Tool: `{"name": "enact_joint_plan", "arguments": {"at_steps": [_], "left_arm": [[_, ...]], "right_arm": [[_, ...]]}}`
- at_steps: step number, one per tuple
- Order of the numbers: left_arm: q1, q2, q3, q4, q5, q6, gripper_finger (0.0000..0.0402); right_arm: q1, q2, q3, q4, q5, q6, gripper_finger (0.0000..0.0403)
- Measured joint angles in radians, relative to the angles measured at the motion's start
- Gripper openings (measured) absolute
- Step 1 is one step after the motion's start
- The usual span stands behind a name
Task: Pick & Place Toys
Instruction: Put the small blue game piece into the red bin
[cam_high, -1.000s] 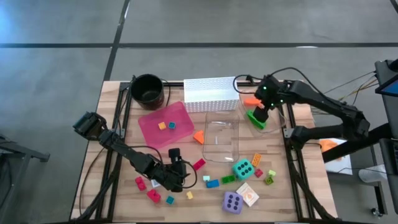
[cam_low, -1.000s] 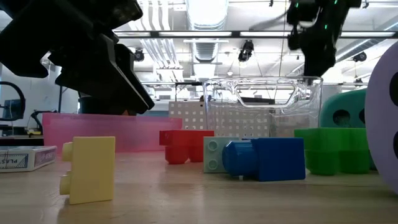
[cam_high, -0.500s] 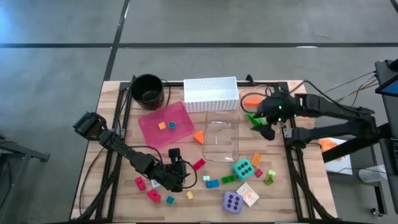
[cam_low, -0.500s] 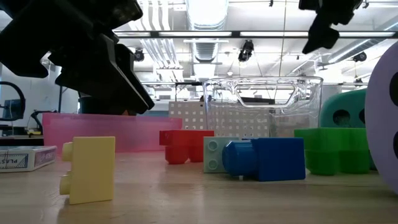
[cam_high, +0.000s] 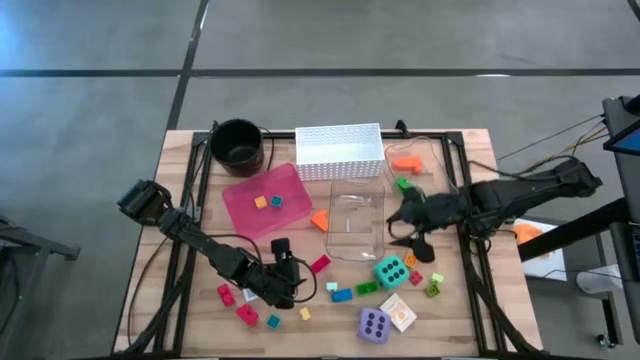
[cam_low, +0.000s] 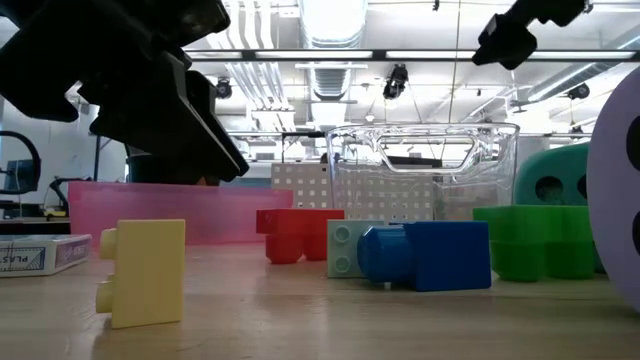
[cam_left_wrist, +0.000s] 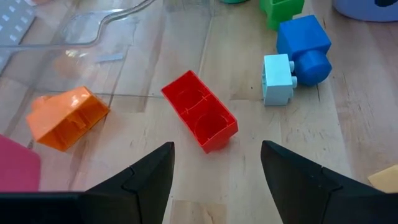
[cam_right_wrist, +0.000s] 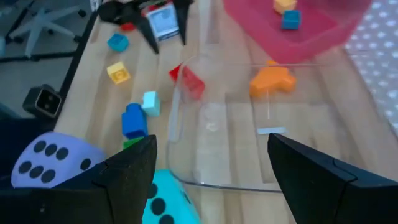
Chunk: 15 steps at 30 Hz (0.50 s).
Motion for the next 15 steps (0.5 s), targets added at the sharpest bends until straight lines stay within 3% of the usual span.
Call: {"name": "enact_joint_plan", "arguments": {"at_steps": [9,15], "left_arm": [[-0.002,-0.003,0.034,-0.016,0.147,0.011,0.0242],[-0.007,-0.011,0.156,-0.198,0.218,0.007,0.0242]], "right_arm": [[0.115,0.110,-0.095,0.209,0.045,-0.008,0.0306],[0.114,0.150,-0.060,0.202,0.049,-0.011,0.0306]]}}
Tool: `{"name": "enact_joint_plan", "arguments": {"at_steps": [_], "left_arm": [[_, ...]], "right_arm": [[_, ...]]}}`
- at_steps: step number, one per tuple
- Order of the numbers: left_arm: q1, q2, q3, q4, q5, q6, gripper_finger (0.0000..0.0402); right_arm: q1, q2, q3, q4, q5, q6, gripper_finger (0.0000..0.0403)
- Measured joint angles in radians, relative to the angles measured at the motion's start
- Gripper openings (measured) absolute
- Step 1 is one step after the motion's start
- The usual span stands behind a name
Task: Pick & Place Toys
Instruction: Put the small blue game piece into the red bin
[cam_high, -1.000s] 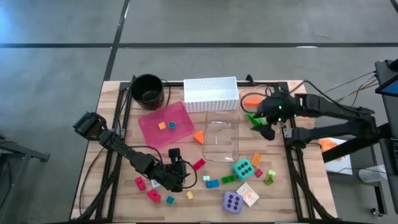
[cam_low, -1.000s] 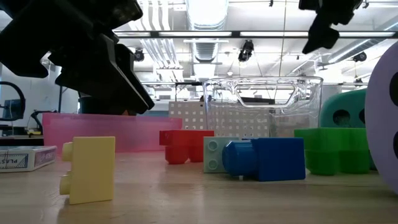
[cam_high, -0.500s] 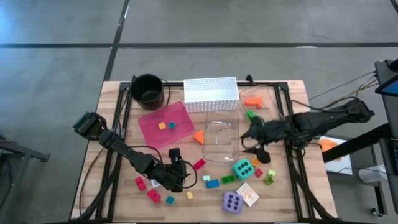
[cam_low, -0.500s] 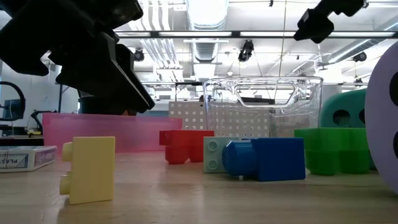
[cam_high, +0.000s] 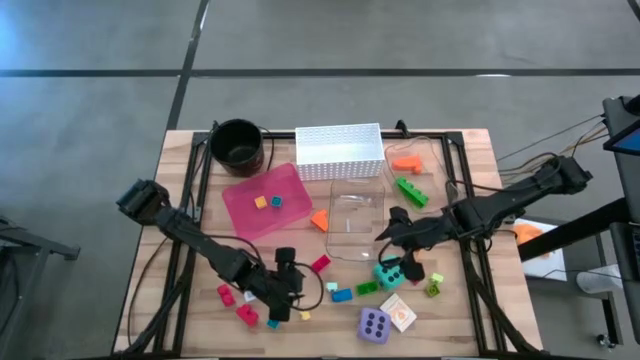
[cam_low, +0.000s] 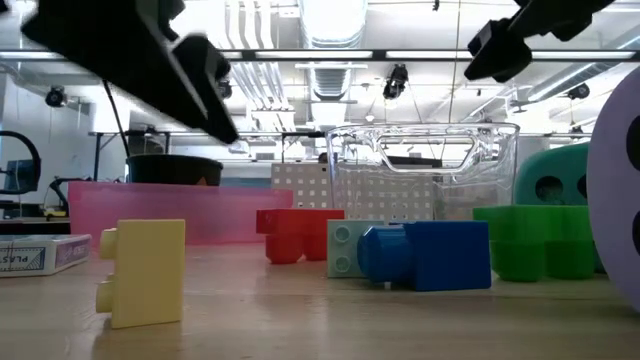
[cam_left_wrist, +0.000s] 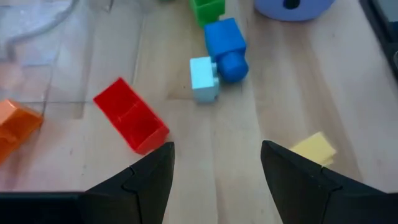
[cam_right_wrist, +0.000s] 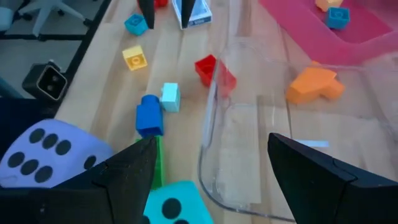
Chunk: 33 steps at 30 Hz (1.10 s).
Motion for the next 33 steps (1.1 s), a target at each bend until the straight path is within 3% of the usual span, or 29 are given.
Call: {"name": "enact_joint_plan", "arguments": {"at_steps": [4,9,14,18,26,33], "left_arm": [[-0.009,0.000,0.062,-0.082,0.046,-0.014,0.0242],[-0.016,-0.004,0.087,-0.058,0.216,-0.040,0.0243],[-0.019,-0.004,0.077,-0.012,0.283,-0.295,0.0243],[-0.021,0.001,0.071,-0.046,0.290,-0.404,0.0242],[-0.021,0.002,0.071,-0.062,0.301,-0.379,0.0242],[-0.076,0.002,0.071,-0.045,0.357,-0.141,0.0242]], "right_arm": [[0.001,0.011,0.008,-0.004,-0.002,0.000,0.0306],[0.000,0.009,0.007,-0.010,-0.002,0.000,0.0306],[0.000,0.009,0.007,-0.009,-0.002,0.000,0.0306],[0.000,0.009,0.007,-0.009,-0.002,0.000,0.0306],[0.000,0.009,0.007,-0.006,-0.002,0.000,0.0306],[0.000,0.009,0.007,-0.007,-0.002,0.000,0.0306]]}}
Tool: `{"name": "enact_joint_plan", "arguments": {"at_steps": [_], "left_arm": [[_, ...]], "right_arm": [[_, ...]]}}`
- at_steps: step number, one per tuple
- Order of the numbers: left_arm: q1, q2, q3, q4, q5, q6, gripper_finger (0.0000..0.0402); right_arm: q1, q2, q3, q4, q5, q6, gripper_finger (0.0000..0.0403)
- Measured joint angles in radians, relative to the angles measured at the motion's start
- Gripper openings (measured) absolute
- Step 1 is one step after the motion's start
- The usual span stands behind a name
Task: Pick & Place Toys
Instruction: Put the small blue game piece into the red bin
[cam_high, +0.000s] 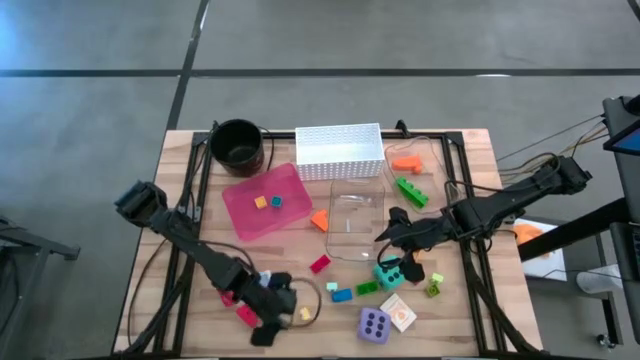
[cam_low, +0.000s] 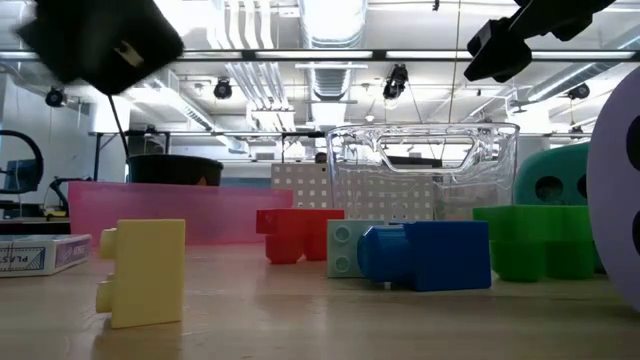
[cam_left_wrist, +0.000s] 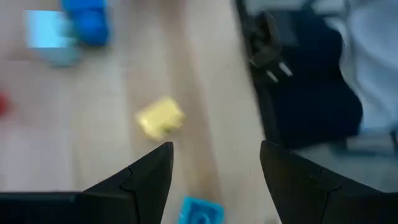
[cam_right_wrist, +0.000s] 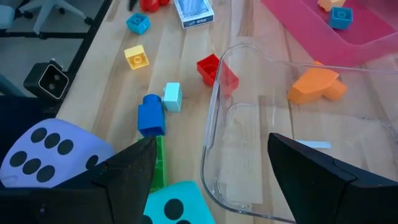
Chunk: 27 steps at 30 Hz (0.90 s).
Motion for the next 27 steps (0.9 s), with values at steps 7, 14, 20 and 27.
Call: {"name": "enact_joint_plan", "arguments": {"at_steps": [7,14,20,27], "left_arm": [[-0.081,0.000,-0.076,0.054,-0.005,0.082,0.0242],[-0.104,0.001,-0.157,0.136,-0.059,0.083,0.0238],[-0.108,0.035,-0.177,0.178,-0.077,0.084,0.0237],[-0.113,0.076,-0.177,0.172,-0.079,0.086,0.0236]], "right_arm": [[0.000,0.000,0.000,-0.001,0.000,0.000,0.0306],[0.000,0.000,-0.002,-0.002,0.000,0.000,0.0306],[0.000,0.000,-0.002,-0.002,0.000,0.000,0.0306],[0.000,0.000,-0.003,-0.001,0.000,0.000,0.0306]]}}
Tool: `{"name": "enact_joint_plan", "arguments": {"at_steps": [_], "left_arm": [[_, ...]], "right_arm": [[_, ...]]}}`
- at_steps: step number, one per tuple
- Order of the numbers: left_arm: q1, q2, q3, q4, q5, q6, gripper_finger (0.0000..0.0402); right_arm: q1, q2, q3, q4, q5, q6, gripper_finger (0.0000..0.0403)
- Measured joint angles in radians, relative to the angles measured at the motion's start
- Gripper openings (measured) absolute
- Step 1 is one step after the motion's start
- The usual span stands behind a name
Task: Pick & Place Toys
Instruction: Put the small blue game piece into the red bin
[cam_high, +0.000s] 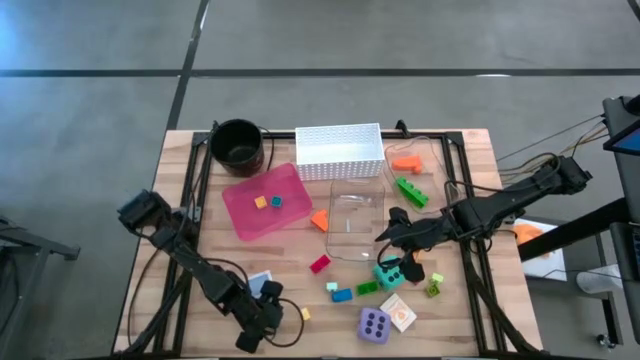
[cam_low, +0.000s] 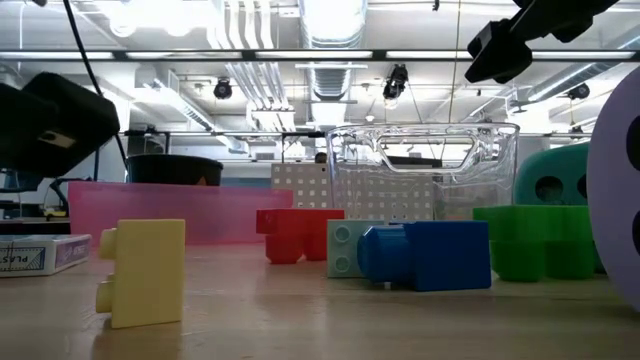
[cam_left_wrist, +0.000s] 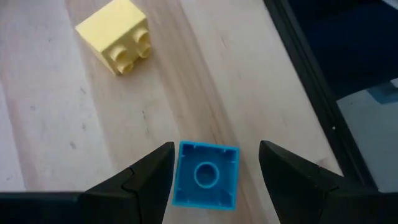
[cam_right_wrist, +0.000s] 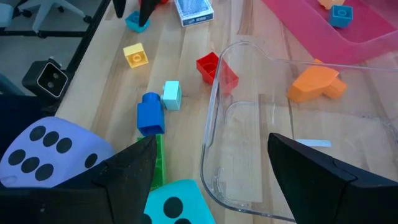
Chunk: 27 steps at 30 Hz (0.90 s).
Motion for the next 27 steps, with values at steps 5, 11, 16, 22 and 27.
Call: {"name": "enact_joint_plan", "arguments": {"at_steps": [5,11,16,22,27], "left_arm": [[0.000,0.005,-0.001,-0.005,-0.005,0.023,0.0236],[-0.001,0.009,-0.002,-0.033,-0.009,0.026,0.0236],[-0.002,0.009,-0.002,-0.039,-0.014,0.026,0.0236],[-0.002,0.009,-0.003,-0.053,-0.017,0.026,0.0202],[0.005,0.009,-0.003,-0.051,-0.023,0.024,0.0152]], "right_arm": [[0.000,0.000,-0.001,0.000,0.000,0.000,0.0306],[0.000,0.000,-0.001,0.000,0.000,0.000,0.0306],[0.000,0.000,-0.002,0.000,0.000,0.000,0.0306],[0.000,0.000,-0.002,0.000,-0.001,0.000,0.0306],[0.000,0.000,-0.002,0.000,-0.001,0.000,0.0306]]}}
